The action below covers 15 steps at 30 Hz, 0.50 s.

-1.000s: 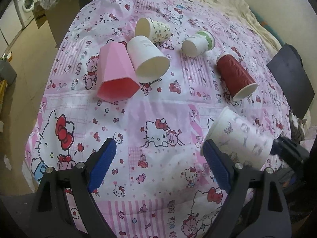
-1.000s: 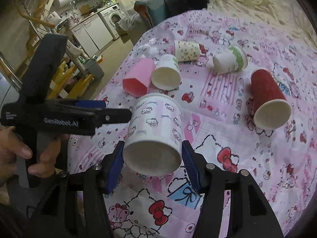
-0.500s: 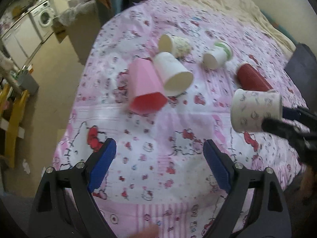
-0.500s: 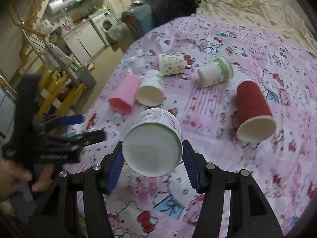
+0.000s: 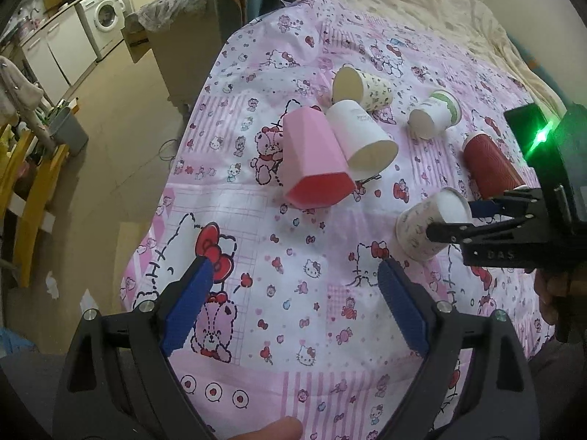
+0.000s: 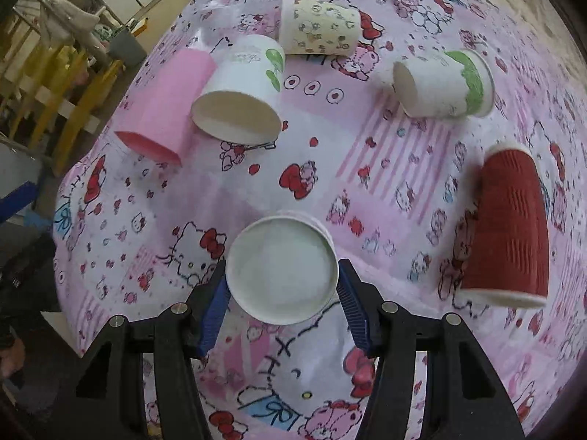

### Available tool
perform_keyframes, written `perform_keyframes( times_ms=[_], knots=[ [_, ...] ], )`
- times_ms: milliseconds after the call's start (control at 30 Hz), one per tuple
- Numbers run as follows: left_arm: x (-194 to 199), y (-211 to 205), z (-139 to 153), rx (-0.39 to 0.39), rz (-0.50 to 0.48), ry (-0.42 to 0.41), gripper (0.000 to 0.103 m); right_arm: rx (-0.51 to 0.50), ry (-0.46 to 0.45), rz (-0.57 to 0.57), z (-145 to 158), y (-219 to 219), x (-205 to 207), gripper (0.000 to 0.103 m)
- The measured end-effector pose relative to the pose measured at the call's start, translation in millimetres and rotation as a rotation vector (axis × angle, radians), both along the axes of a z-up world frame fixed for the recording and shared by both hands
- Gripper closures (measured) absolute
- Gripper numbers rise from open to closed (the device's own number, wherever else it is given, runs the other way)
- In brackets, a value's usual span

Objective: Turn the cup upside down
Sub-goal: 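Lower the inverted cup onto the sheet and open the right gripper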

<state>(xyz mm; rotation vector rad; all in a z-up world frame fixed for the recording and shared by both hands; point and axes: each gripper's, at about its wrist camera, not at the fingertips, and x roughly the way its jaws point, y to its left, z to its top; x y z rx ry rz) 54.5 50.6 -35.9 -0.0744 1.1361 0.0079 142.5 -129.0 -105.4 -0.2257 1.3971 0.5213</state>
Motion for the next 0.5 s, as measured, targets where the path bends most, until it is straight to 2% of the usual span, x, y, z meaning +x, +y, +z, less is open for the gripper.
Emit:
perform_keyframes(
  times_ms=[100, 233, 300, 333, 500],
  knots=[
    [0, -2, 0, 0.006, -0.008, 0.000, 0.012, -0.006, -0.005, 0.001, -1, 2, 0, 0.043],
    [-1, -7, 3, 0.010, -0.017, -0.011, 0.003, -0.005, -0.001, -0.010, 1, 1, 1, 0.042],
    [-1, -8, 5, 0.007, -0.019, -0.022, 0.002, -0.017, -0.007, -0.015, 3, 1, 2, 0.036],
    [-1, -8, 6, 0.002, -0.018, -0.027, 0.002, -0.009, -0.009, -0.037, 7, -4, 2, 0.029],
    [-7, -15, 15, -0.019, -0.037, -0.081, 0.001, 0.086, -0.083, -0.101, 42, -32, -16, 0.017]
  ],
)
